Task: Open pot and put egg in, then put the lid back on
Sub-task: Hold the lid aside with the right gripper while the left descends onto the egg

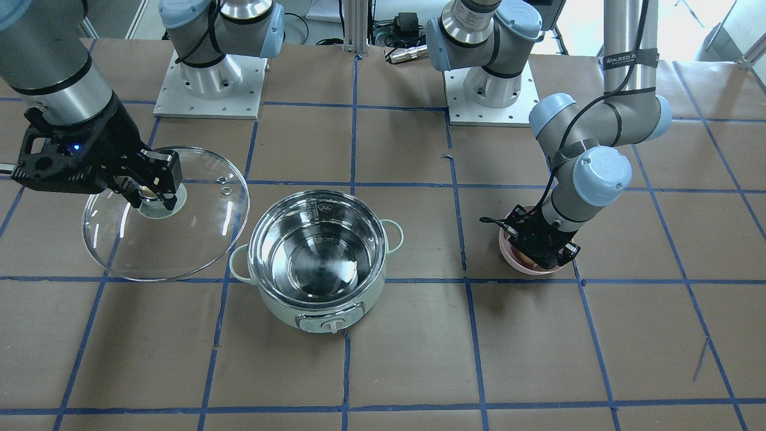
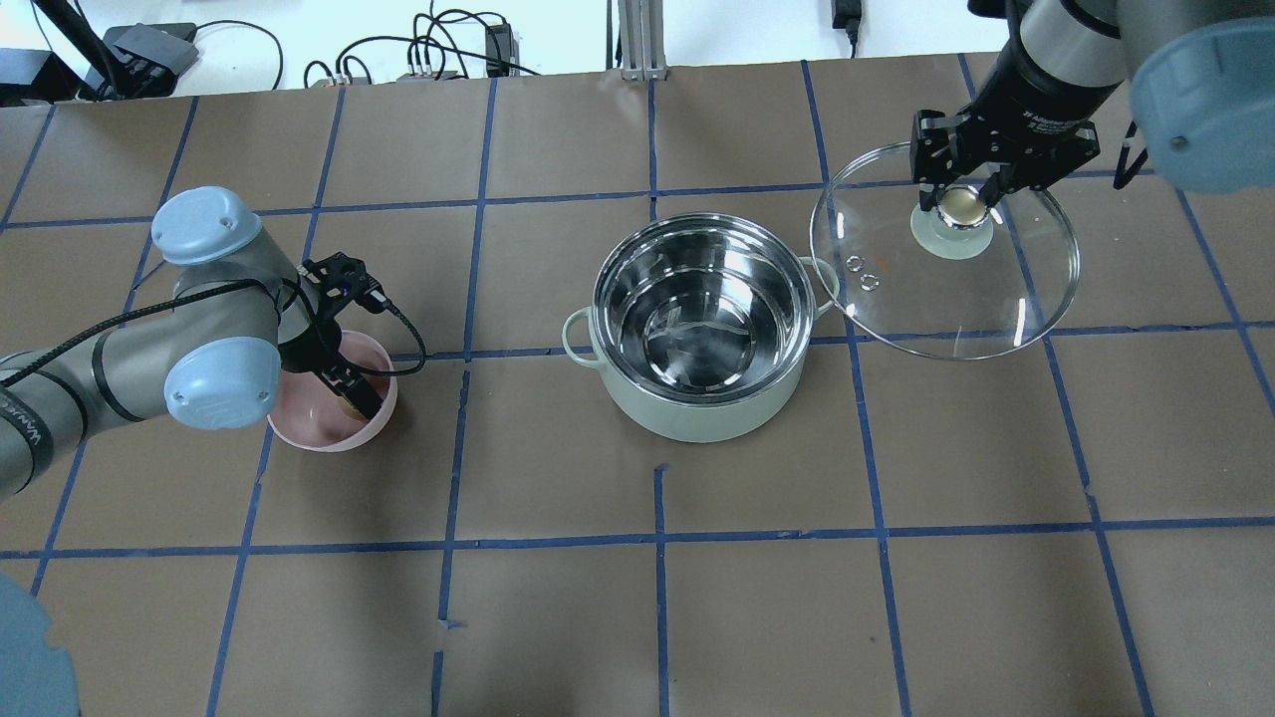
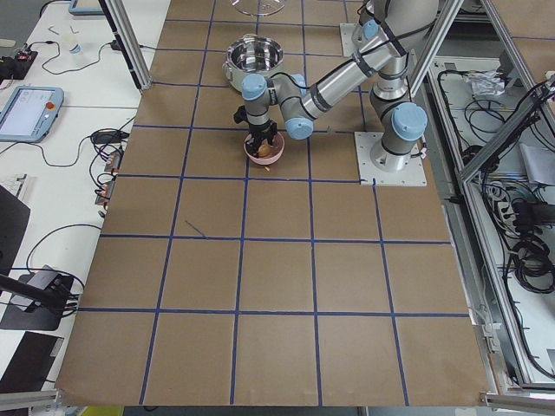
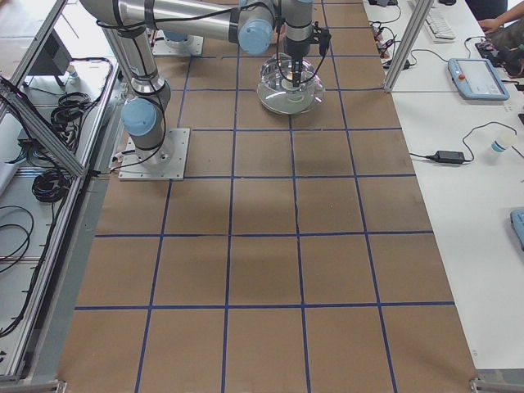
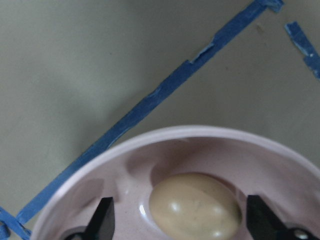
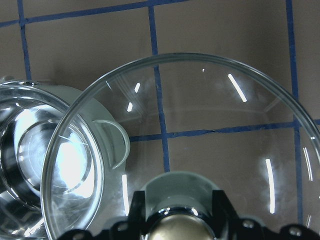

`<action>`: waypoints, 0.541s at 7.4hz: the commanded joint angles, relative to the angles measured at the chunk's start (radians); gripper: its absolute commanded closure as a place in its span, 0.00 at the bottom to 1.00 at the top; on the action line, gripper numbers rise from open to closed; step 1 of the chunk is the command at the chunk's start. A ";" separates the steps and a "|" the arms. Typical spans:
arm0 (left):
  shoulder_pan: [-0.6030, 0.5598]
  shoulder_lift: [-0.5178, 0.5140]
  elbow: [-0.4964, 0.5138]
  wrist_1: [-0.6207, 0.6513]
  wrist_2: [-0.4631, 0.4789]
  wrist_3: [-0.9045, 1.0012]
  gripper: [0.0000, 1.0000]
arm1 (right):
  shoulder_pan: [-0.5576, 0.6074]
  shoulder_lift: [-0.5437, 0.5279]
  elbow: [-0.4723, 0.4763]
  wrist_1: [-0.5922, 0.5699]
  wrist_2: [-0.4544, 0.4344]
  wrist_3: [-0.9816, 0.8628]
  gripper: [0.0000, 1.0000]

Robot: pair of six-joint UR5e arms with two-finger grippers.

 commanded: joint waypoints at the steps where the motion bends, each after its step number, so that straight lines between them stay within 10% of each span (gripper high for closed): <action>1: 0.000 -0.005 0.000 -0.001 0.001 0.001 0.47 | 0.001 0.000 0.000 -0.001 0.001 0.000 0.68; 4: 0.000 -0.006 -0.002 -0.001 0.002 -0.002 0.60 | 0.001 0.000 0.001 0.002 0.001 0.000 0.68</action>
